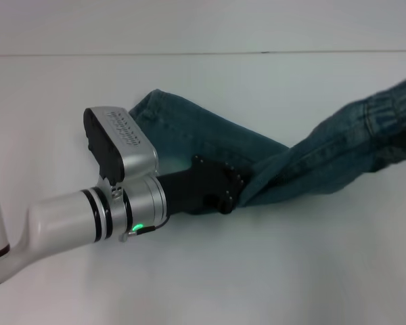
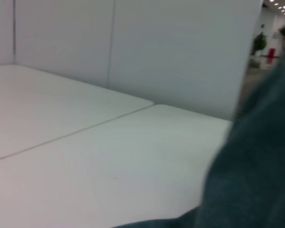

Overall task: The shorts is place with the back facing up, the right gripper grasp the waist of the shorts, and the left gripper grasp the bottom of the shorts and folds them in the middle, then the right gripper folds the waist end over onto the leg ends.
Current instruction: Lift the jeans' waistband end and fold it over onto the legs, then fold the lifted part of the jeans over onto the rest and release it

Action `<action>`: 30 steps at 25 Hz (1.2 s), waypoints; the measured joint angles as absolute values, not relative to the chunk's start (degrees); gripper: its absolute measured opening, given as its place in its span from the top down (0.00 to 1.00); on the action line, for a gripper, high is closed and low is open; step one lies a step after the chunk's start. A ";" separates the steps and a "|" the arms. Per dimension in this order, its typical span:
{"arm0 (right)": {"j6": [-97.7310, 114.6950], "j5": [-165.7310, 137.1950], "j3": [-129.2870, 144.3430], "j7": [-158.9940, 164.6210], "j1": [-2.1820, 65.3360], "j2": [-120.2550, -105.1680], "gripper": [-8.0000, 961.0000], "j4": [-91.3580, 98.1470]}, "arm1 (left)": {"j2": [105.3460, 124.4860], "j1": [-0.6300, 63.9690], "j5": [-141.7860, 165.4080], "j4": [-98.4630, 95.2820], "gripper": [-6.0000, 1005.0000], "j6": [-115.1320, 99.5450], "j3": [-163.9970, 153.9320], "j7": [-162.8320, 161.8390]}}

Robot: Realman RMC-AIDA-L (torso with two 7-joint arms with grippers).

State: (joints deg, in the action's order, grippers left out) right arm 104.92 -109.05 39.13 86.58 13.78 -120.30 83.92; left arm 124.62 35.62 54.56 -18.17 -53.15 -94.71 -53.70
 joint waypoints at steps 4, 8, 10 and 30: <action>101.32 -108.93 41.38 87.97 16.72 -120.44 0.89 83.97 | 124.62 34.09 54.57 -18.84 0.99 -56.17 -95.05 -53.49; 93.35 -109.04 49.03 90.11 19.02 -120.31 0.89 83.48 | 124.63 31.78 54.30 -20.00 0.99 -59.13 -94.95 -53.19; 90.30 -109.49 53.23 90.89 20.23 -120.21 0.89 83.09 | 124.62 31.49 54.27 -20.14 0.99 -59.22 -94.97 -53.19; 73.58 -115.16 72.25 93.10 34.62 -119.97 0.87 69.74 | 124.27 18.47 55.72 -23.08 0.98 -67.11 -61.09 -40.95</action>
State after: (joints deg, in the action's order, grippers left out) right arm 73.58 -115.16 72.26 93.10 34.62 -119.97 69.74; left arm 124.27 18.47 55.72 -23.08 -67.11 -61.09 -40.95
